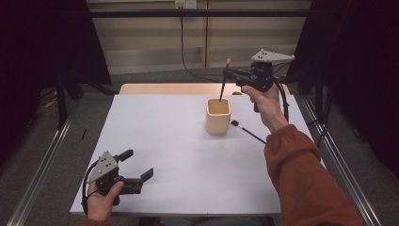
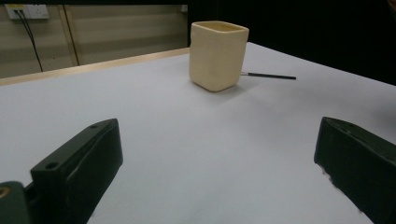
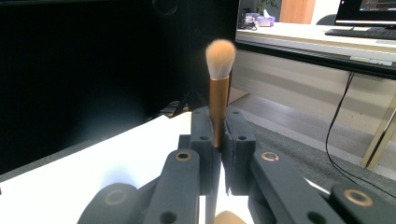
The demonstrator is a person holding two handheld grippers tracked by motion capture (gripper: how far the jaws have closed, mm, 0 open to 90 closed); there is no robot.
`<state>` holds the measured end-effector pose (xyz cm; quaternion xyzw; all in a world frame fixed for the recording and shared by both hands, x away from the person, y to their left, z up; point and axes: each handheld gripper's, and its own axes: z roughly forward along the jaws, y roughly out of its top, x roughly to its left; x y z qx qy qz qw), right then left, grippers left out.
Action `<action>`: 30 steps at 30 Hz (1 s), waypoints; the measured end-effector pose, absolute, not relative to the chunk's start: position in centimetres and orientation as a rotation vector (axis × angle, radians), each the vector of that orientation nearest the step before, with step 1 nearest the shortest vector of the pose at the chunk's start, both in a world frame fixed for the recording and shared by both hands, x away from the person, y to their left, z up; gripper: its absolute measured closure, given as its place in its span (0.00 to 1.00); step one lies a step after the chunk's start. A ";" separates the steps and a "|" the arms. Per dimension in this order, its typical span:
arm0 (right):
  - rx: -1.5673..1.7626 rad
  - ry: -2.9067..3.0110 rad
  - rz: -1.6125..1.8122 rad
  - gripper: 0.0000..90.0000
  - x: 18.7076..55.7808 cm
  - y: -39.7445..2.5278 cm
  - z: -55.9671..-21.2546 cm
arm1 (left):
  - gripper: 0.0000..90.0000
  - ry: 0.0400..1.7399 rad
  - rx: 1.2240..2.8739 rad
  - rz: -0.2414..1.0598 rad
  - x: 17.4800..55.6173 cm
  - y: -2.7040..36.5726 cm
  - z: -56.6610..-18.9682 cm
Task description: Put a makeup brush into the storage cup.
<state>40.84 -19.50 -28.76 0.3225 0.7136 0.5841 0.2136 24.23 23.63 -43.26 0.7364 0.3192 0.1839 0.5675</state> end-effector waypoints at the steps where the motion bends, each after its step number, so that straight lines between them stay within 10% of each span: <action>1: 0.896 1.982 1.613 0.94 41.0 -19.4 -28.8 | 0.01 0.750 1.730 0.433 24.2 23.6 -43.3; 30: 0.962 2.041 1.546 0.94 42.5 -19.2 -32.2 | 0.01 0.742 1.734 0.436 24.2 23.6 -43.2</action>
